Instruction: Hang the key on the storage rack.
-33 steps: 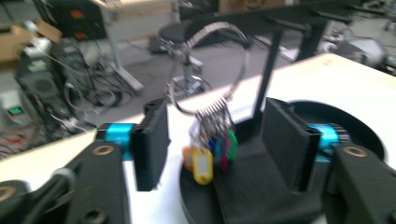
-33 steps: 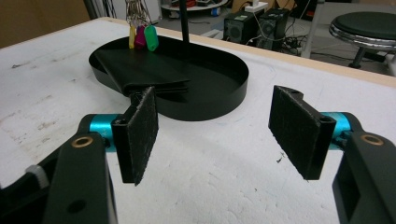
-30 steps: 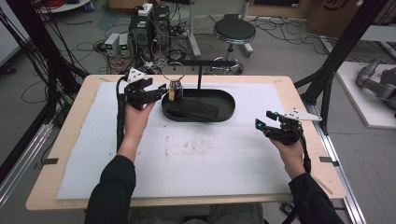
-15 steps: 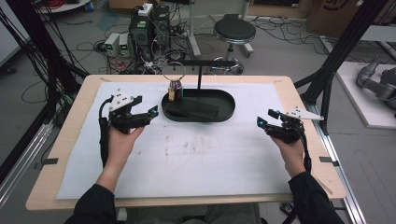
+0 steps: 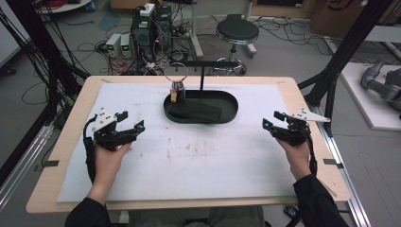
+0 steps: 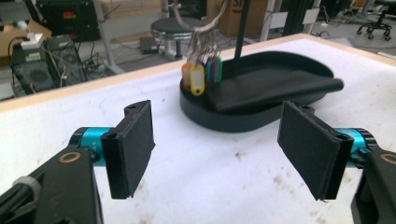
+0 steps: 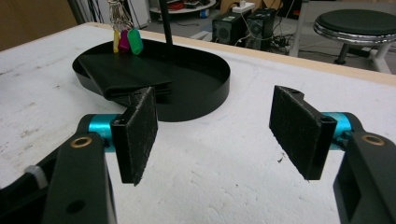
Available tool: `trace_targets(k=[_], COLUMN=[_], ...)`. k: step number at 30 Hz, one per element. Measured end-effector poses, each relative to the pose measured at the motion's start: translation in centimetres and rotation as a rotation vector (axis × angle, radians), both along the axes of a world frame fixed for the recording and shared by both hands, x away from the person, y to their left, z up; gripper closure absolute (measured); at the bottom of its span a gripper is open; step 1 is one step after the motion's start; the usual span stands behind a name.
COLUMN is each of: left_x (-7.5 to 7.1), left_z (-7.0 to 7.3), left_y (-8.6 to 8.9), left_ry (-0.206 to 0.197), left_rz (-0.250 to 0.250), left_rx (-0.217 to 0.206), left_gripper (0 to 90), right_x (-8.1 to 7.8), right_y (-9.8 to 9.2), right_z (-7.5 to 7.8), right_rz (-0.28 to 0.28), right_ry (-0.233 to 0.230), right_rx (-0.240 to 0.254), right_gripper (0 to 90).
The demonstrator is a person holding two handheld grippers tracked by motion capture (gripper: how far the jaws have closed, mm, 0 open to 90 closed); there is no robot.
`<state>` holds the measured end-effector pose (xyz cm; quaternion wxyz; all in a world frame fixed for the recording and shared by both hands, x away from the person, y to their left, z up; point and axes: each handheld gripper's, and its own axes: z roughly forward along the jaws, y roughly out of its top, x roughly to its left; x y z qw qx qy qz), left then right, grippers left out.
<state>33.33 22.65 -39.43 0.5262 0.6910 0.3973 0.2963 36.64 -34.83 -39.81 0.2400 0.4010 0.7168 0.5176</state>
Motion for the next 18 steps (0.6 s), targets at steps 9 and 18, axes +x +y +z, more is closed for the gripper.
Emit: trace_targets(k=[9,18], left_x=[0.2,0.3], left_z=[-1.0,-1.3], left_y=[0.2,0.1], left_ry=[0.012,0.017], left_rz=[0.000,0.001], left_rx=[0.016,0.022], left_gripper=[26.7,26.7], right_x=[-0.2,-0.2], right_y=[-0.3,-0.6], right_z=[0.0,-0.2], right_rz=[-0.010,-0.014], right_ry=[0.007,0.005], right_rx=[-0.013,-0.015], right_gripper=[32.5,32.5])
